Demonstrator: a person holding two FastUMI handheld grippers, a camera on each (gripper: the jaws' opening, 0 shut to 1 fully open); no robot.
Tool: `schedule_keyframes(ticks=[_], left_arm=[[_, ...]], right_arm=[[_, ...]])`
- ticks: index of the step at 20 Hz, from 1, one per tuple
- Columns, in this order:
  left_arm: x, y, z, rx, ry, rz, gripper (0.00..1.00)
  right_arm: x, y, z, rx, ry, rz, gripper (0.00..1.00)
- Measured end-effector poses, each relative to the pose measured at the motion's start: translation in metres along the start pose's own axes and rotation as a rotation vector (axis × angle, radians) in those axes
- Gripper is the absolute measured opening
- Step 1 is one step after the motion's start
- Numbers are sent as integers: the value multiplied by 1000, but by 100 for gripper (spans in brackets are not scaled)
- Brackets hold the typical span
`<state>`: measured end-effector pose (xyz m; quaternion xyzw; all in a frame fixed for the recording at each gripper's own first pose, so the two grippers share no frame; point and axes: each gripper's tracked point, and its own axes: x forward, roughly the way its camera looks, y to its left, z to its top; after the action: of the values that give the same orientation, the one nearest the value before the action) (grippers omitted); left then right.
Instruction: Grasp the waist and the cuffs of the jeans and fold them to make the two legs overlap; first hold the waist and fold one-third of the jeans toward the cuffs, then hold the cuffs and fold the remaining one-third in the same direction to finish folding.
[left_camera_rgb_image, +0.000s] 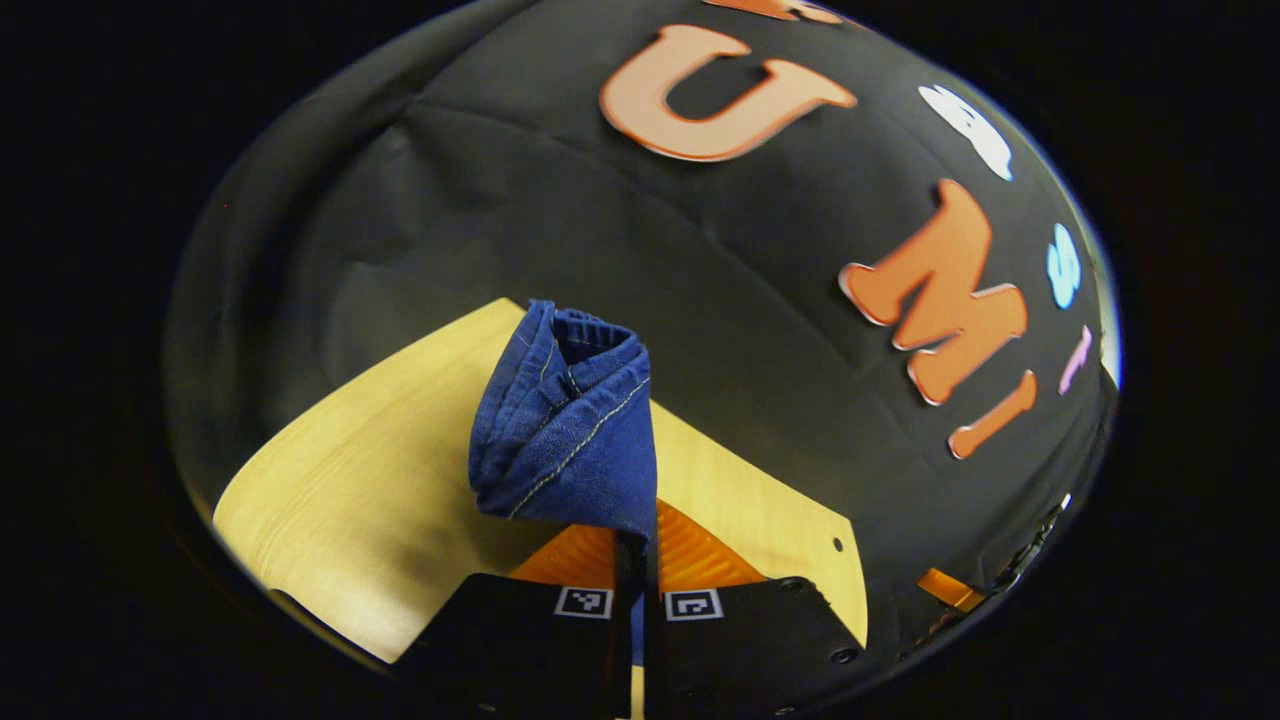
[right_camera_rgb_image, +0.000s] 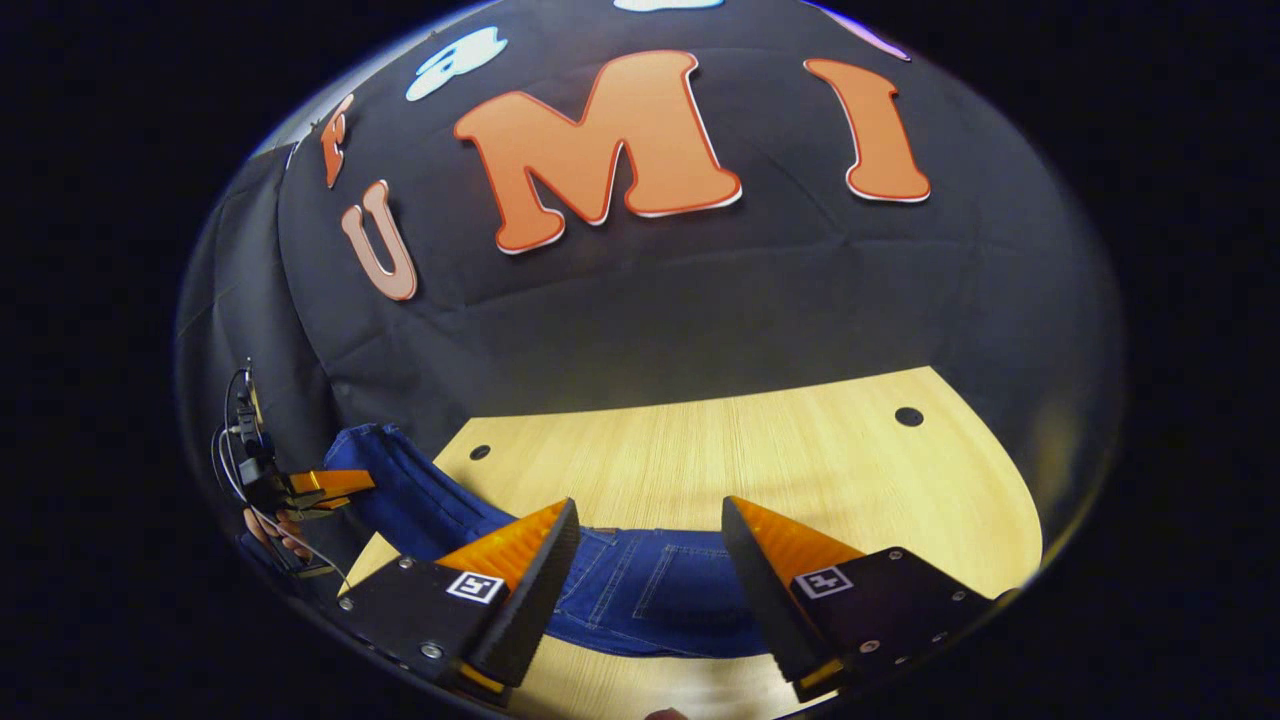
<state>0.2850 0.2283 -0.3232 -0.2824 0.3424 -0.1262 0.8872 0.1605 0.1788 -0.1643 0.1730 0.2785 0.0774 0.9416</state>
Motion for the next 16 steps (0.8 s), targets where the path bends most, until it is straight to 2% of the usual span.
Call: schedule_keyframes(ticks=[1, 6, 8, 13, 16], left_arm=[[2, -25, -1, 22, 2, -25, 5], [19, -132, -31, 146, 48, -119, 5], [34, -164, -51, 201, 89, -123, 5], [69, -244, -114, 290, 184, -168, 5], [84, -276, -172, 364, 275, -199, 5]], right_arm=[[-5, -2, 6, -6, -18, -1, 95], [-24, -38, 26, -28, -75, -13, 95], [-31, -54, 33, -12, -94, -20, 96], [-47, -92, 40, 30, -118, -38, 96], [-54, -110, 40, 34, -123, -51, 96]])
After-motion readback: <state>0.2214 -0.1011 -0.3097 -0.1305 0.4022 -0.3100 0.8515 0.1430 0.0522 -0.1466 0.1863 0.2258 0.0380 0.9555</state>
